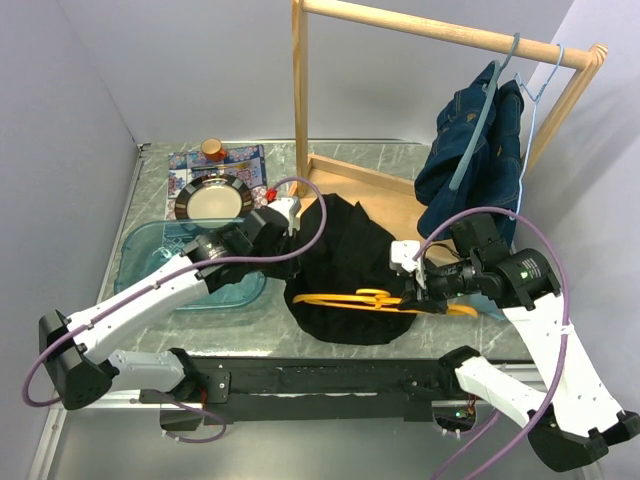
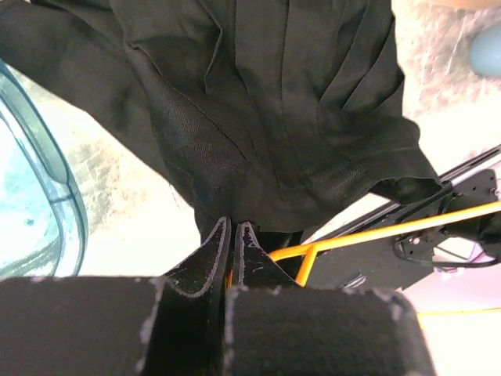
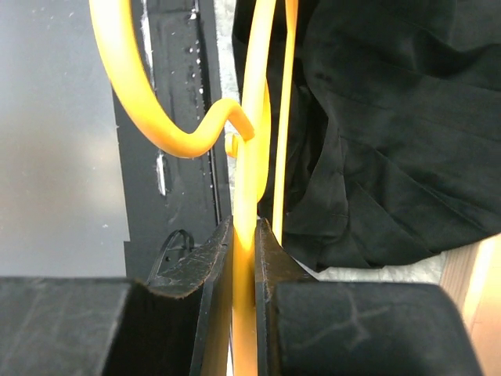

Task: Place the skirt on the hanger

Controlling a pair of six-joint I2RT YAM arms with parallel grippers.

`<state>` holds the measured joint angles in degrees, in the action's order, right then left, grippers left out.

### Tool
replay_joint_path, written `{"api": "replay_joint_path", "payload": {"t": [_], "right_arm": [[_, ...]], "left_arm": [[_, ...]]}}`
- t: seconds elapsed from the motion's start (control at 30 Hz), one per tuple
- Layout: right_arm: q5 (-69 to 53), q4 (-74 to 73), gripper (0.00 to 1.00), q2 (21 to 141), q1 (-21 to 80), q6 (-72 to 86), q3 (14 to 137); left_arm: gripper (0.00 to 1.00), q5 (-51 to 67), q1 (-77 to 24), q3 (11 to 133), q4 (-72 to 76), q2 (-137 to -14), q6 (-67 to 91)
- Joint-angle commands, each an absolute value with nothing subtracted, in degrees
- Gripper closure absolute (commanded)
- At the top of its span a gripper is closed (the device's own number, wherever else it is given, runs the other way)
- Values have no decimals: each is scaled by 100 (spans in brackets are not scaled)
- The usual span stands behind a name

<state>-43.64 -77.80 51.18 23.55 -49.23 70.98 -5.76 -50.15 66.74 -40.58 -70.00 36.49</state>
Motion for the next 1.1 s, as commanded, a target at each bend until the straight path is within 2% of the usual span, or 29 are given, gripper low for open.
{"api": "replay_joint_path", "payload": {"t": [0.0, 0.33, 0.5, 0.67, 0.87, 0.9, 0.93, 1.0, 1.03, 1.07], "right_arm": [[-3816, -7658, 100, 5028, 2399, -4352, 7164], [-3647, -6953, 100, 5388, 2672, -3561, 7497], [-3884, -6470, 100, 5581, 2786, -3051, 7620], [-3174, -5275, 100, 5319, 2778, -2146, 7032], [-3182, -3606, 100, 4791, 2321, -1205, 6180], [-3251, -3482, 100, 4755, 2242, -1056, 6022], [-3304, -3376, 100, 4711, 2154, -1011, 5942], [-3445, -3112, 100, 4693, 2110, -923, 5740], [-3506, -3050, 100, 4693, 2083, -932, 5687], [-3559, -2928, 100, 4702, 2066, -906, 5582]], "left_arm": [[99, -142, -4922, 7083, -3903, -7023, 3559], [99, 1000, -4904, 7910, -3087, -7040, 4025], [99, 1028, -4834, 8165, -2550, -7303, 4455], [99, 1467, -4772, 8007, -1611, -7444, 5114], [99, 1898, -4764, 7253, -844, -7488, 5651], [96, 1925, -4755, 7155, -765, -7445, 5669], [84, 1951, -4737, 7067, -756, -7418, 5669], [66, 2126, -4667, 6839, -782, -7278, 5564], [45, 2179, -4623, 6794, -826, -7225, 5372], [36, 2214, -4527, 6707, -887, -7164, 5266]]}}
